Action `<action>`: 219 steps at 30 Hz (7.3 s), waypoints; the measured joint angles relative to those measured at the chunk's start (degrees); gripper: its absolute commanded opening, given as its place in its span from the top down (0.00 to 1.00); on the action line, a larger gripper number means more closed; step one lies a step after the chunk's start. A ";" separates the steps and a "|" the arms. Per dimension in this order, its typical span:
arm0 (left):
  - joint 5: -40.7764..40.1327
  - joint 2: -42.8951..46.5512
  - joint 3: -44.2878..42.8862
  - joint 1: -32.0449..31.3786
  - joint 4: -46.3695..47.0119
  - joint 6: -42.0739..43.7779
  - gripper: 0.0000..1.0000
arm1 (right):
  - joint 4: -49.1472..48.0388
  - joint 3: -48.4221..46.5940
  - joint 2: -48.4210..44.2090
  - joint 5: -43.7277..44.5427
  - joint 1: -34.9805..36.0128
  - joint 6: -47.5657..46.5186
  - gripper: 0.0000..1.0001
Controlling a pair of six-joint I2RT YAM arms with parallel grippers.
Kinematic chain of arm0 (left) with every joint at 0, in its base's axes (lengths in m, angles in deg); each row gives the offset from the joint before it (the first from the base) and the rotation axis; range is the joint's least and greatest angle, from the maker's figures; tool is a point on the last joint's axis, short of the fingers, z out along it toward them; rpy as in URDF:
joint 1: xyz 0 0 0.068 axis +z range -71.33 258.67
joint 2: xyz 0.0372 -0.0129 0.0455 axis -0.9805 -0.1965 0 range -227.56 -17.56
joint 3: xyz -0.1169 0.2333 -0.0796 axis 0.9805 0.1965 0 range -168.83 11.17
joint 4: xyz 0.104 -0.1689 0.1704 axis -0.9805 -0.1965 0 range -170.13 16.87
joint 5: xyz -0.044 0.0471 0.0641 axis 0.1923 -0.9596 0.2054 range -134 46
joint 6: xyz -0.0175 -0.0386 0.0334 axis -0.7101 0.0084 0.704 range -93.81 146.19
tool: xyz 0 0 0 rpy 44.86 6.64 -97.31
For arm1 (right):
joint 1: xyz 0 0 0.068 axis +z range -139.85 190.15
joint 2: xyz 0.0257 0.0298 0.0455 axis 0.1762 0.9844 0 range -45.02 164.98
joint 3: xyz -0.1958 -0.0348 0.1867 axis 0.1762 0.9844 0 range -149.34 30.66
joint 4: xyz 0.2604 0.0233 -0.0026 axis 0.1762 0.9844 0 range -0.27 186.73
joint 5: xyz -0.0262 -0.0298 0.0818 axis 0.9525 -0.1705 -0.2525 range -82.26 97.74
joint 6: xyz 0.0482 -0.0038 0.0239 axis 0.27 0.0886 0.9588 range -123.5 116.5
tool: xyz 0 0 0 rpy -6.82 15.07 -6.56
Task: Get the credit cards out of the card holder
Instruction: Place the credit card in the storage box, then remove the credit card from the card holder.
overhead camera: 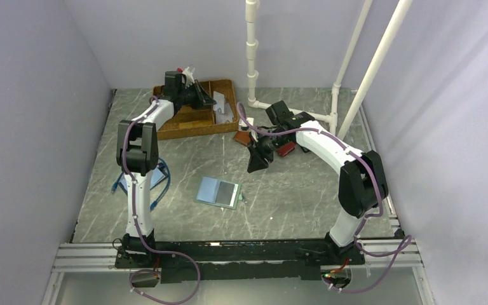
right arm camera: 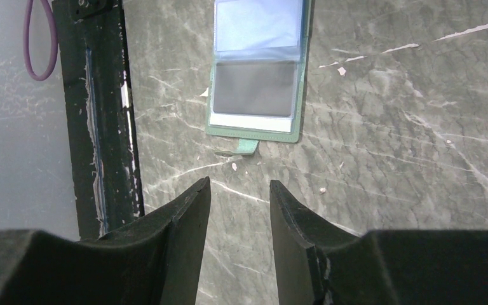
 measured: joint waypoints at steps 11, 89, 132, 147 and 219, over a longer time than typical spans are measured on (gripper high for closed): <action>-1.99 -5.40 -8.11 0.02 -7.08 0.09 1.00 | 0.00 0.00 0.02 0.00 0.00 0.00 0.58; -9.75 72.78 70.05 -14.21 -11.67 2.56 0.11 | -1.60 12.66 -9.11 -8.63 0.00 -22.91 0.55; -50.88 38.49 52.35 -44.39 -21.84 -2.12 0.47 | -6.54 12.66 -4.61 -5.55 0.00 -15.32 0.56; -46.38 44.50 57.35 -42.42 -17.75 -3.50 0.59 | -6.99 12.66 -3.89 -6.08 0.02 -14.19 0.57; -15.39 58.49 76.56 -21.20 1.01 -8.92 0.34 | -46.34 12.46 18.56 -4.55 9.77 54.80 0.92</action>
